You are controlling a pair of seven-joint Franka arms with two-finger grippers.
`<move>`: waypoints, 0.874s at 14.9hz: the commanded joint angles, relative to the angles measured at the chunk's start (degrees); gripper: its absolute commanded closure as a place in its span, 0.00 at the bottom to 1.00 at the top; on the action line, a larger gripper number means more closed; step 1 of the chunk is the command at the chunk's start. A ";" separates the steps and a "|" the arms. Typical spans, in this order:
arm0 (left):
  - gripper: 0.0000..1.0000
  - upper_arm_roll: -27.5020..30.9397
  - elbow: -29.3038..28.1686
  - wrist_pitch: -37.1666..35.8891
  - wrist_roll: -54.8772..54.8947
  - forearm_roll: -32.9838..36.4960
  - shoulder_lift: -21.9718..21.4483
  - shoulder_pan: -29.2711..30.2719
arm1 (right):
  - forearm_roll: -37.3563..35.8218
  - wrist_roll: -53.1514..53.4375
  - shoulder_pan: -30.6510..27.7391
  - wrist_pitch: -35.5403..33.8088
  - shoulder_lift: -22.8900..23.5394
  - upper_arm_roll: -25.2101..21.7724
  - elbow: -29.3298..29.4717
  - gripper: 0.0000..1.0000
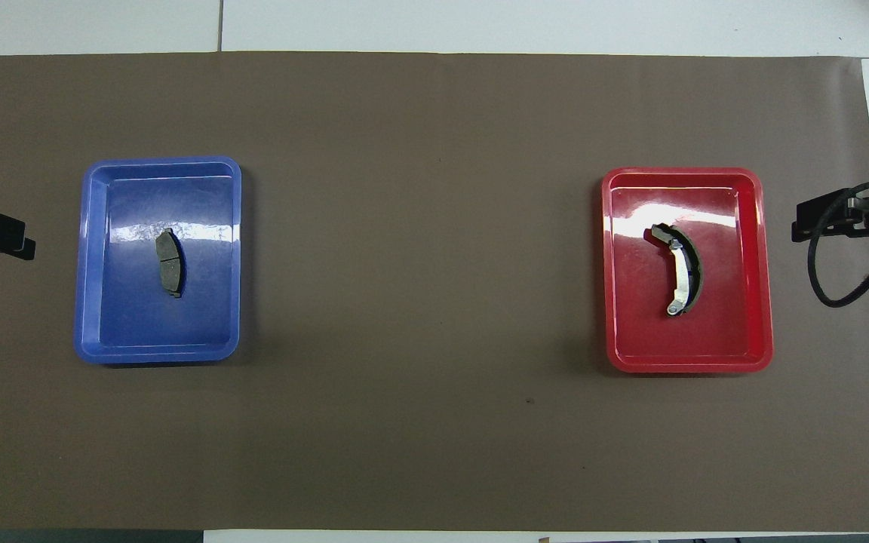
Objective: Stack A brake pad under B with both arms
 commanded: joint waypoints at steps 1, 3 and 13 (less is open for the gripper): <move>0.01 0.05 0.16 -0.56 0.48 0.84 -0.44 -0.10 | 0.60 -1.49 -0.72 0.18 -1.00 0.26 -1.09 0.00; 0.01 0.05 0.16 -0.56 0.48 0.84 -0.44 -0.10 | 0.60 -1.49 -0.81 0.18 -1.00 0.26 -1.09 0.00; 0.02 0.05 -5.59 6.50 0.22 0.75 -2.70 -0.36 | 0.60 -1.40 -0.81 0.27 -1.00 0.26 -1.18 0.00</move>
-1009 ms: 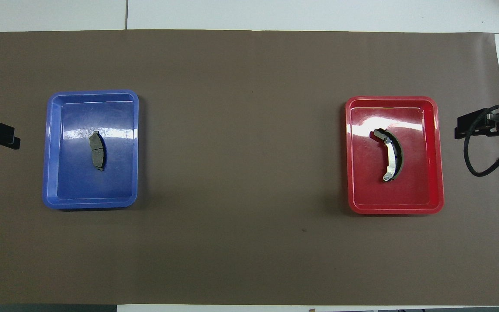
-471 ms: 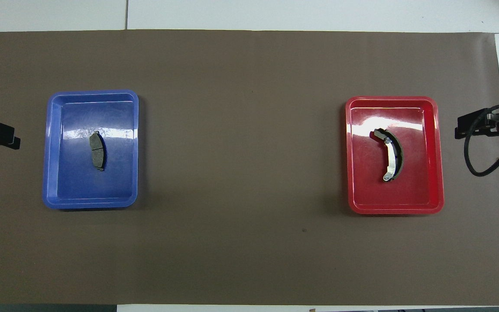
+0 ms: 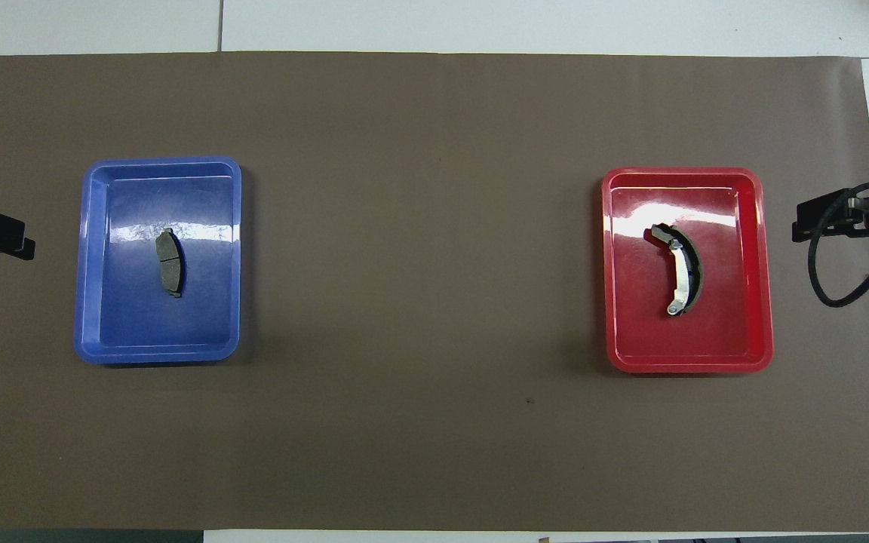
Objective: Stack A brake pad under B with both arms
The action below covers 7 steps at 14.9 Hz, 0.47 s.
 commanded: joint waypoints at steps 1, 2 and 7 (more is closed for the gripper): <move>0.02 -0.05 -10.70 12.41 0.19 0.75 -4.75 -0.80 | 0.60 -1.40 -0.78 0.27 -1.00 0.27 -1.16 0.00; 0.02 -0.05 -15.36 17.87 0.28 0.75 -6.25 -0.98 | 0.60 -1.40 -0.78 0.27 -1.00 0.27 -1.16 0.00; 0.02 -0.49 -24.10 32.22 -2.43 0.84 -1.09 -3.00 | 0.60 -1.32 -0.87 1.06 -1.00 0.27 -1.16 0.00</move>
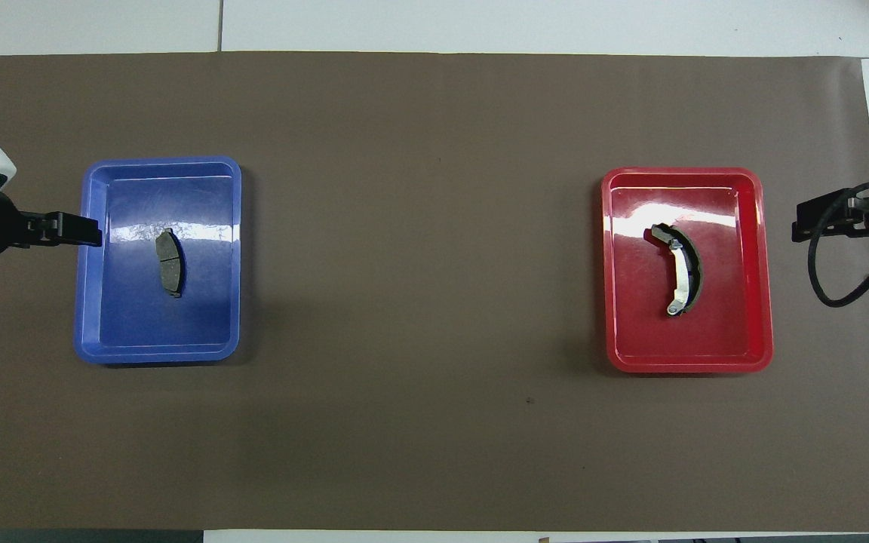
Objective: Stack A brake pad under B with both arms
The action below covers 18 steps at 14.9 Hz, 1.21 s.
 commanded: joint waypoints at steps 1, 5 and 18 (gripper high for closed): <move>0.02 0.37 -5.41 9.67 -2.16 0.84 3.88 -1.92 | 0.60 -1.32 -0.86 1.23 -1.00 0.27 -1.15 0.00; 0.02 0.37 -8.57 18.47 -3.75 0.75 10.31 -2.63 | 0.68 -1.32 -0.77 1.05 -1.00 0.27 -1.33 0.00; 0.99 0.37 -13.86 22.27 -3.40 0.75 11.90 -2.54 | 1.55 -1.84 -0.16 20.55 -4.00 0.44 -18.28 0.00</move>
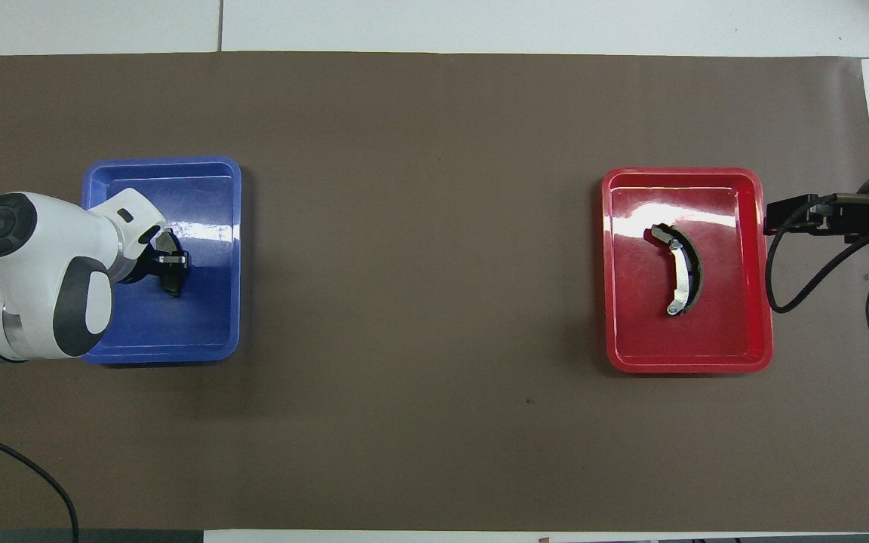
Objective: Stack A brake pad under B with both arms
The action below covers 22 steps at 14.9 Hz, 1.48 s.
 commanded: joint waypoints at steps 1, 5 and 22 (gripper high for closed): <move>0.99 0.41 1.01 -2.35 -0.91 0.75 -1.69 -0.55 | 2.72 -3.14 0.25 5.70 0.22 0.37 -6.14 0.00; 0.99 0.41 9.26 -8.84 -1.00 0.75 -2.32 -3.88 | 4.23 -10.52 0.34 18.24 4.97 0.37 -13.69 0.00; 0.98 -0.03 19.57 2.64 -29.38 -5.39 14.38 -34.64 | 4.32 -18.10 -0.54 33.13 14.83 0.37 -20.30 0.53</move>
